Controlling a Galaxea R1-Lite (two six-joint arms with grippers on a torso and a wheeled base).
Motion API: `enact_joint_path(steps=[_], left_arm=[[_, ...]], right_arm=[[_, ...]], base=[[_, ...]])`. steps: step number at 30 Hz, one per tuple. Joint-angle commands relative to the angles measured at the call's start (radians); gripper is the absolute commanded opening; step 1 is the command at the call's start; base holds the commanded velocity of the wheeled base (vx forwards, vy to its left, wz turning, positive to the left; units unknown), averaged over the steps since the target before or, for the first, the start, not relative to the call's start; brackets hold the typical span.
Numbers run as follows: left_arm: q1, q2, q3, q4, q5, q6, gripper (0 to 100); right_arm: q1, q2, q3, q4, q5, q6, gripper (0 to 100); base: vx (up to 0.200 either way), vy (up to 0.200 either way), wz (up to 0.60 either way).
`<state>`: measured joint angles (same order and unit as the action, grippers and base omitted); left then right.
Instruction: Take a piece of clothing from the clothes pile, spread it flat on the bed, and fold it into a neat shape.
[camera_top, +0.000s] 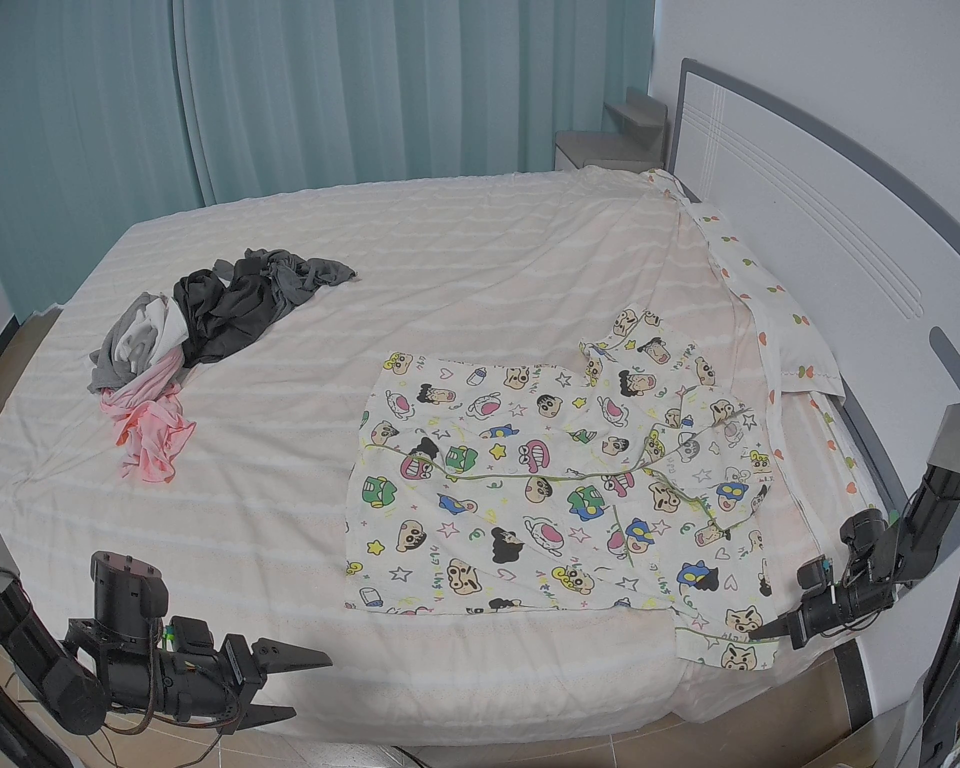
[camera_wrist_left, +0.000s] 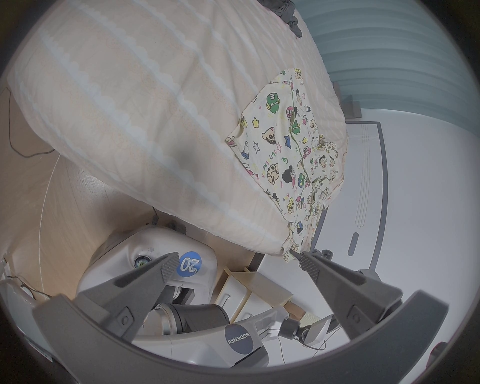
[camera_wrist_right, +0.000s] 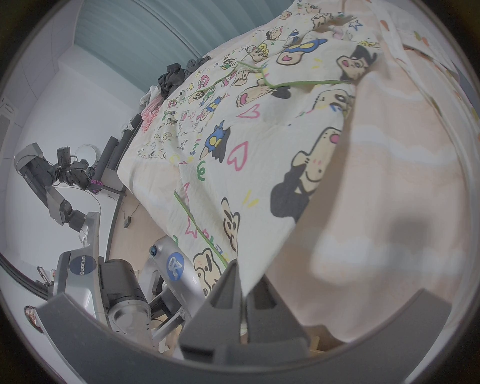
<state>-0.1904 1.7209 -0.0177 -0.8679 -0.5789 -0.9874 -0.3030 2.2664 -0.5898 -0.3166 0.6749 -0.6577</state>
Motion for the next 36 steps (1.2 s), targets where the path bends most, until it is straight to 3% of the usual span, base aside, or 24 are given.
enact_joint_path(steps=[1,7,10,14,17,20,22,25,27,28,36], left_arm=[[0.0,0.0,0.015,0.0,0.001,0.0,100],[0.0,0.0,0.01,-0.003,0.001,0.0,100],[-0.023,-0.006,-0.054,-0.014,0.039,-0.014,100],[-0.119,0.068,-0.234,-0.005,0.307,-0.123,100],[-0.17,0.164,-0.361,0.041,0.467,-0.123,100],[-0.21,0.215,-0.424,0.107,0.488,-0.123,100],[-0.248,0.302,-0.547,0.202,0.536,-0.122,100],[-0.248,0.39,-0.613,0.216,0.584,-0.103,100],[-0.248,0.402,-0.617,0.217,0.585,-0.092,100],[-0.25,0.445,-0.62,0.219,0.59,-0.028,100],[-0.254,0.467,-0.633,0.224,0.59,0.009,100]], right_arm=[[-0.034,-0.005,0.018,0.002,0.002,-0.01,0],[-0.034,-0.018,0.045,0.001,0.009,-0.014,0],[-0.028,-0.011,0.05,-0.01,0.038,-0.011,0],[-0.033,-0.005,0.044,-0.007,0.124,-0.002,0],[-0.033,-0.004,0.044,0.001,0.149,0.003,0],[-0.033,-0.002,0.042,-0.001,0.152,0.003,0],[-0.033,0.013,0.041,-0.009,0.155,0.003,0],[-0.033,0.025,0.039,-0.013,0.166,-0.002,0],[-0.033,0.025,0.041,-0.015,0.167,-0.002,0],[-0.033,0.025,0.044,-0.021,0.169,-0.002,0],[-0.033,0.038,0.057,-0.059,0.17,-0.002,0]], base=[[0.0,0.0,0.0],[0.0,0.0,0.0],[0.0,0.0,0.0],[0.0,0.0,0.0],[0.0,0.0,0.0],[0.0,0.0,0.0],[0.0,0.0,0.0],[0.0,0.0,0.0],[0.0,0.0,0.0],[0.0,0.0,0.0],[0.0,0.0,0.0]])
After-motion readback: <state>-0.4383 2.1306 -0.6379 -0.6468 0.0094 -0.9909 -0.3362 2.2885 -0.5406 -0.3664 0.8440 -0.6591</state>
